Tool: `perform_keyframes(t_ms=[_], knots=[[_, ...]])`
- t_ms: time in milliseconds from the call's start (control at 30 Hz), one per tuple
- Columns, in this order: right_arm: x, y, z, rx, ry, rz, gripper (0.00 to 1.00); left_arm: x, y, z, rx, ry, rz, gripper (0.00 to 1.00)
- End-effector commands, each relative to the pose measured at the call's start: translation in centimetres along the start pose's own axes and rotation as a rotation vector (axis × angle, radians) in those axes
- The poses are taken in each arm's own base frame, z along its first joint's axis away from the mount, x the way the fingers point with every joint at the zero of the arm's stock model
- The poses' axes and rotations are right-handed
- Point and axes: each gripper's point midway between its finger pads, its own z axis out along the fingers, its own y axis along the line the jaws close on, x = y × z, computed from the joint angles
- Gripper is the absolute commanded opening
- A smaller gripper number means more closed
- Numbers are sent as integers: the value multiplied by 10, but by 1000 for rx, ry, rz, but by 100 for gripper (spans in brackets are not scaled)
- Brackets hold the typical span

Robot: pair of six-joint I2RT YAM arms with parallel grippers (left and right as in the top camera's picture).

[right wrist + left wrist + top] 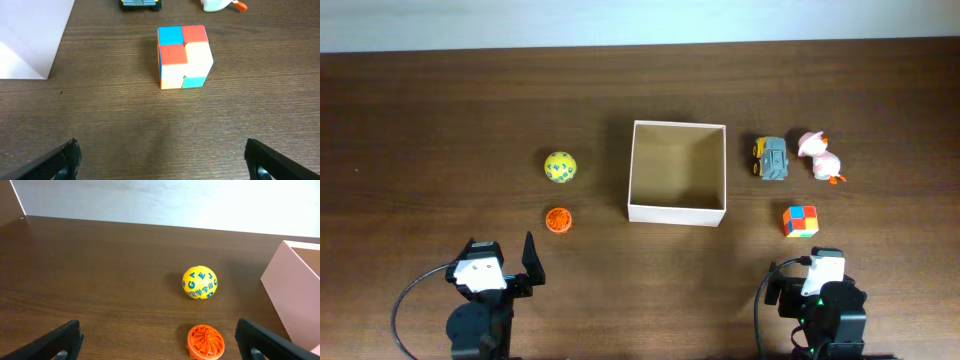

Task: Pack container

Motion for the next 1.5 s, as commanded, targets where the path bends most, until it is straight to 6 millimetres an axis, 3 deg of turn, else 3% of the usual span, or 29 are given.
perform_keyframes(t_ms=[0, 967, 1467], knots=[[2, 1, 1, -6, 1, -10, 99, -1, 0, 0, 1, -10, 12, 99], [2, 1, 1, -6, -1, -10, 99, -1, 0, 0, 1, -10, 12, 99], [-16, 2, 1, -9, -76, -5, 99, -1, -1, 0, 5, -10, 12, 99]])
